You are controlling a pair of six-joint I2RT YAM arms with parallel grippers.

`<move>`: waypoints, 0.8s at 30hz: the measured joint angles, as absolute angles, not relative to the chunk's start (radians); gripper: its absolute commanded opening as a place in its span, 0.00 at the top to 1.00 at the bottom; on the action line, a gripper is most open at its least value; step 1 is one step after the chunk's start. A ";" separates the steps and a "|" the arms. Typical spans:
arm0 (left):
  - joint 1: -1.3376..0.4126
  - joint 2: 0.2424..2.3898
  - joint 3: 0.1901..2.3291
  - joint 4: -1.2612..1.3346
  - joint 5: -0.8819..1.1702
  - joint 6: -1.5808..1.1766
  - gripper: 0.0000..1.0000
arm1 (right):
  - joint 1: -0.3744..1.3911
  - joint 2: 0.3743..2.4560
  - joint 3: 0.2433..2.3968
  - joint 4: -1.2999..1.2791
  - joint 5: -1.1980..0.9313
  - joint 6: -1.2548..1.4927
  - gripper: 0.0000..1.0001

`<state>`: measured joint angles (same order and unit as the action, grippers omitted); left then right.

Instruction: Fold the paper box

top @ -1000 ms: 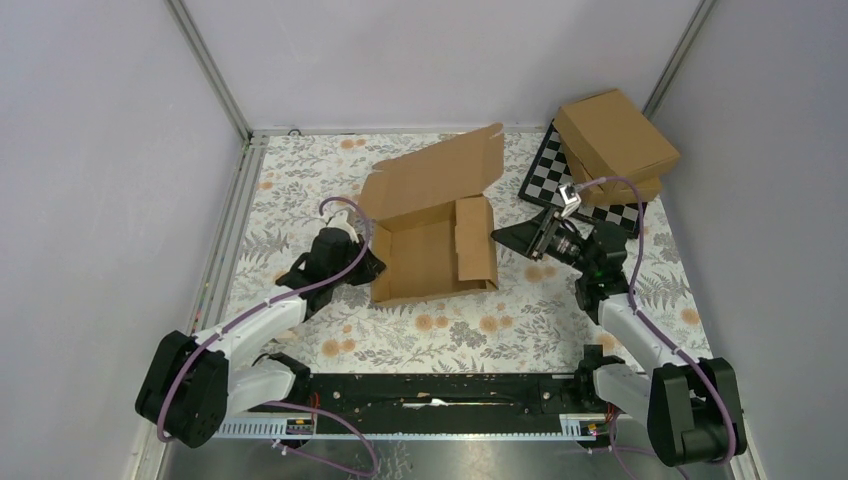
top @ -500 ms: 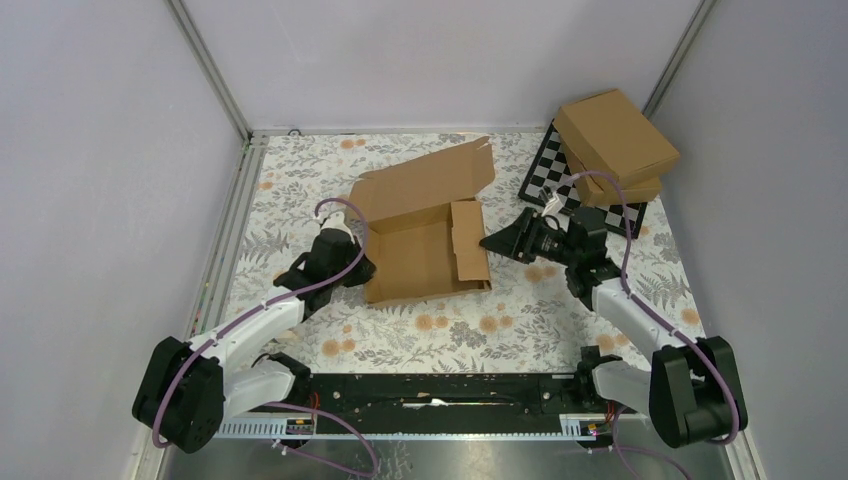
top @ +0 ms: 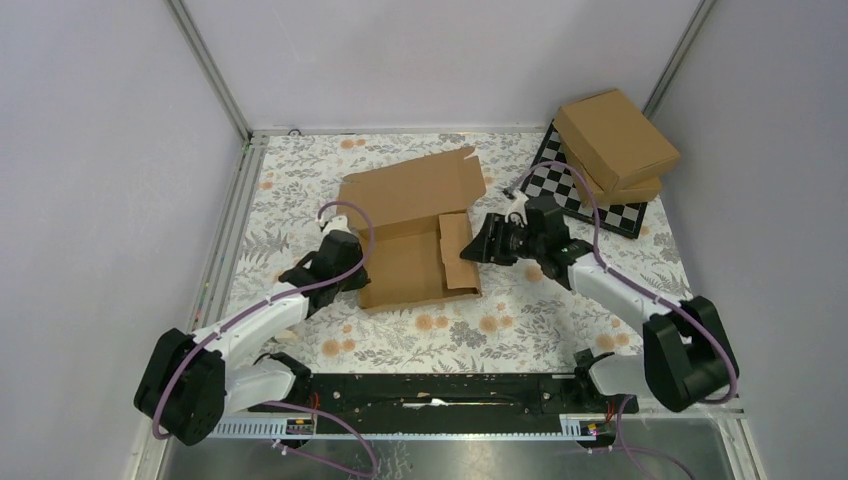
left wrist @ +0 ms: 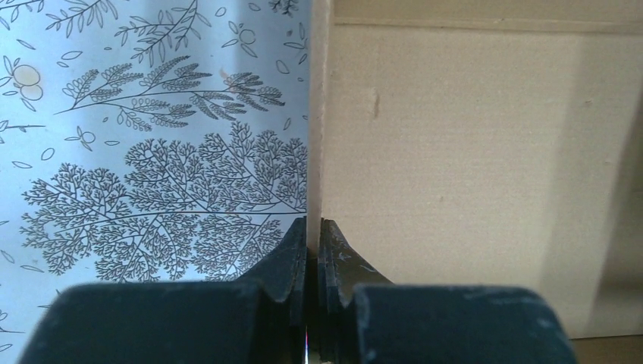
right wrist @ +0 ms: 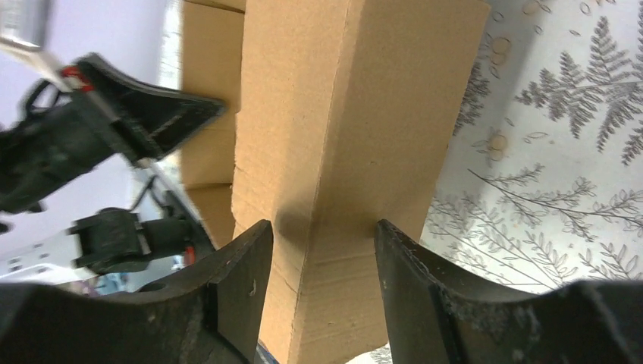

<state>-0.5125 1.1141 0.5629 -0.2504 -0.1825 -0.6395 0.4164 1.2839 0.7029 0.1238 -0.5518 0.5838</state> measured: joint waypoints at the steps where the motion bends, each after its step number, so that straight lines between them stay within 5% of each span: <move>1: -0.516 1.122 0.563 -0.254 -0.194 -0.639 1.00 | 0.433 1.311 0.721 0.094 -0.521 0.566 0.41; 16: -0.554 1.212 0.577 -0.271 -0.245 -0.628 1.00 | 0.570 1.598 0.873 -0.140 -0.223 0.431 0.45; 20: -0.556 1.213 0.577 -0.266 -0.250 -0.627 1.00 | 0.611 1.670 0.940 -0.215 -0.096 0.390 0.85; 24: -0.563 1.213 0.577 -0.260 -0.258 -0.633 1.00 | 0.622 1.690 0.965 -0.261 0.030 0.388 0.95</move>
